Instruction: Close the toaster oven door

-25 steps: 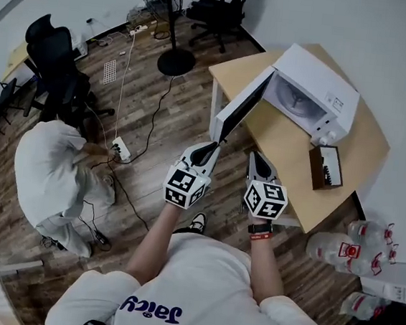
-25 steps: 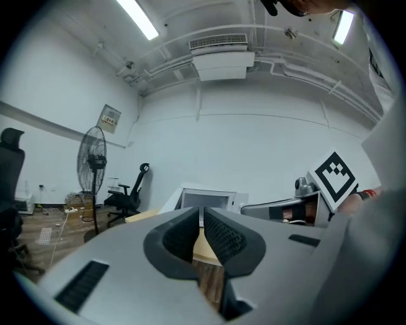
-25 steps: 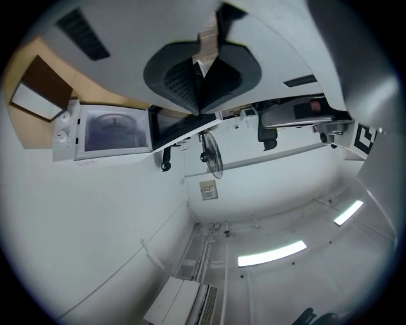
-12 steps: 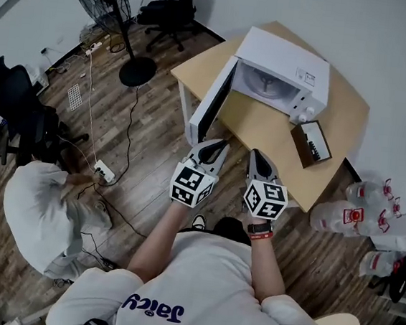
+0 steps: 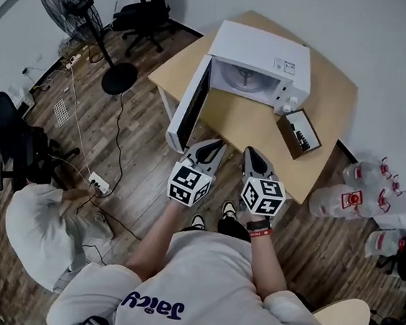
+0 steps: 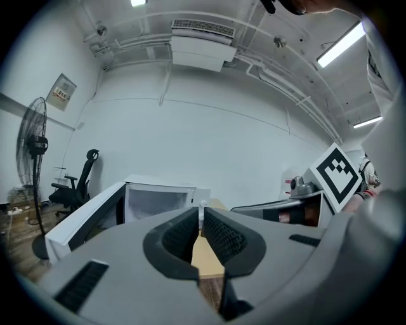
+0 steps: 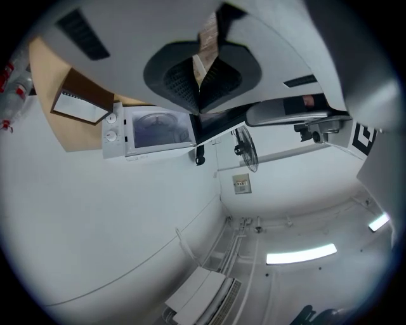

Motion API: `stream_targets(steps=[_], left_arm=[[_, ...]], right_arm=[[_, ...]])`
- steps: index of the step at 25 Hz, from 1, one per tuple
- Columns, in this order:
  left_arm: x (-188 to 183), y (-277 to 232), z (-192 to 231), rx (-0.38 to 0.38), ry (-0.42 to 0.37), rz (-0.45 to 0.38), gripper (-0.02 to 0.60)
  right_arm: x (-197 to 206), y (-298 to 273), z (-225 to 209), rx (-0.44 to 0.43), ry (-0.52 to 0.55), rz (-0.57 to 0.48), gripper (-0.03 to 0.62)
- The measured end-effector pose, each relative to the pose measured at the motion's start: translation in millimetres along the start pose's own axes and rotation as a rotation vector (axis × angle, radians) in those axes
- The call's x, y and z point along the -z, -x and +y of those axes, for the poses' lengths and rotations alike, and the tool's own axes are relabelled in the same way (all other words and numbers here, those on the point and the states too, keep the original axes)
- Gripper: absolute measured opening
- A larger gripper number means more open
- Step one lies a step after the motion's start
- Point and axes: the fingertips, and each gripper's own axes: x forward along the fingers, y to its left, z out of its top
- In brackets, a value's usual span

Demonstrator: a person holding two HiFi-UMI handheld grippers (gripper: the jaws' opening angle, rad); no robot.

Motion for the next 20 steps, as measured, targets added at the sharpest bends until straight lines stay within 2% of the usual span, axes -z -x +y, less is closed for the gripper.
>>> stream_targets(steps=[6, 11, 20], left_arm=[[27, 3, 11, 0.029, 0.006, 0.059, 0.038], [51, 25, 41, 0.02, -0.028, 0.106, 0.061], [82, 63, 101, -0.056, 0.027, 0.131, 0.089]], right_arm=[[-2, -15, -9, -0.019, -0.012, 0.012, 0.0], [6, -35, 5, -0.09, 0.007, 0.054, 0.0], [23, -68, 47, -0.22, 0.054, 0.121, -0.002]])
